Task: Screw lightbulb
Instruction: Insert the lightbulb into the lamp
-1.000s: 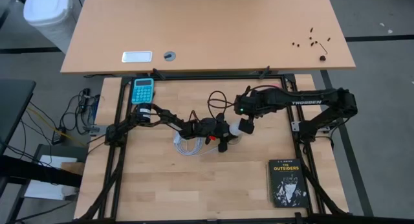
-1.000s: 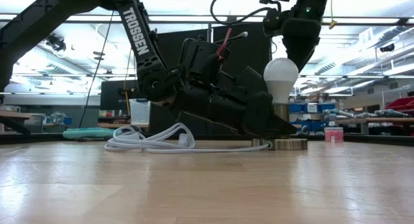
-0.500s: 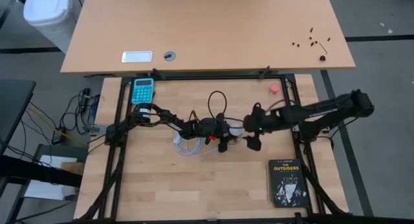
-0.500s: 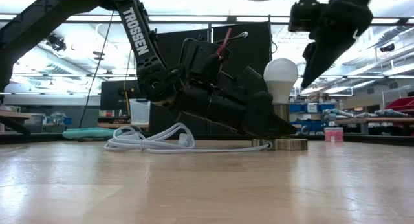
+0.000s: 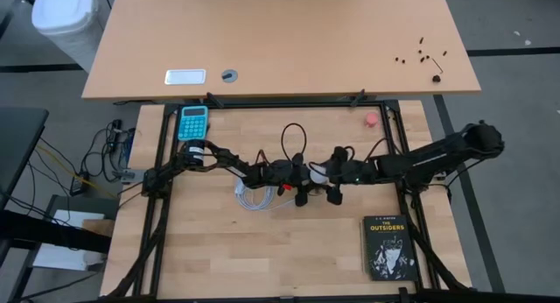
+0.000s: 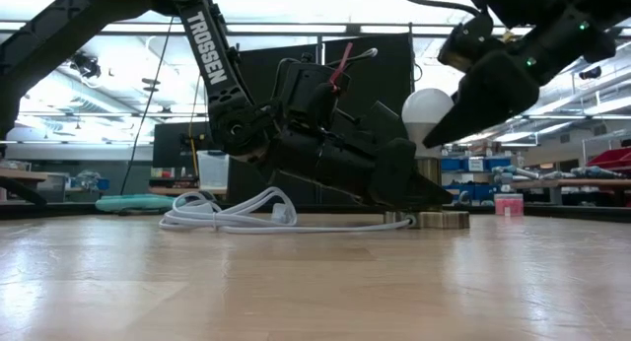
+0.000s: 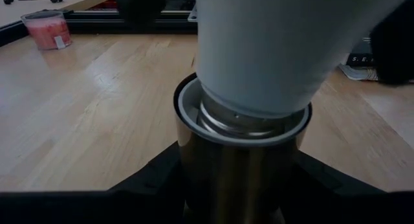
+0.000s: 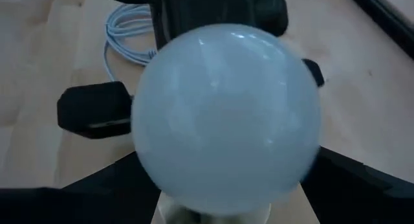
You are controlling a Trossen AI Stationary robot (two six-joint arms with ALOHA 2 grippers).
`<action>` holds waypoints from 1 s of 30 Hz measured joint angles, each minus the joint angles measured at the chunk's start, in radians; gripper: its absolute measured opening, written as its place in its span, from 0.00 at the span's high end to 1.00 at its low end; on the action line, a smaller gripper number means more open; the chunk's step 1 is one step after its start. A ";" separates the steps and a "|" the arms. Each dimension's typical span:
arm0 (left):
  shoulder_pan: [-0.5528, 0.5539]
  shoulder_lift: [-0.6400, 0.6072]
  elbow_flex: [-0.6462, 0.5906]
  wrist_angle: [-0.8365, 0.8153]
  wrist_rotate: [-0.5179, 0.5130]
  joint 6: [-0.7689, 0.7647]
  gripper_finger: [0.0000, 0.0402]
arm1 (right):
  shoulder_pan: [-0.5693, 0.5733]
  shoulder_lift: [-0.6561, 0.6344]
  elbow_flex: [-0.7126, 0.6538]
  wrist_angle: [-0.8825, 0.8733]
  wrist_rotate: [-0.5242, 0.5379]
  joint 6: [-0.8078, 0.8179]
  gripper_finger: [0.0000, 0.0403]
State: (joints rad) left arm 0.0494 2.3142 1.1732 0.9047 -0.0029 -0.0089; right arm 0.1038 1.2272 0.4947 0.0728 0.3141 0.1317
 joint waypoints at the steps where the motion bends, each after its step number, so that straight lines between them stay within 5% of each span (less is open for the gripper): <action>1: 0.000 0.000 0.000 0.000 0.000 0.000 0.52 | -0.001 0.005 0.000 0.018 0.000 -0.015 0.17; 14: 0.000 0.000 0.000 0.001 0.000 -0.003 0.52 | -0.023 0.065 -0.012 0.187 -0.030 -0.108 0.19; 20: 0.000 0.000 0.000 -0.003 0.000 -0.002 0.52 | -0.024 0.059 -0.100 0.364 -0.043 -0.129 0.25; 30: 0.001 0.000 0.000 -0.002 0.001 -0.003 0.52 | -0.028 0.063 -0.120 0.424 -0.046 -0.152 0.38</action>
State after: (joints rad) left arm 0.0502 2.3142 1.1732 0.9024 -0.0021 -0.0116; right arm 0.0757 1.2903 0.3744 0.4969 0.2680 -0.0200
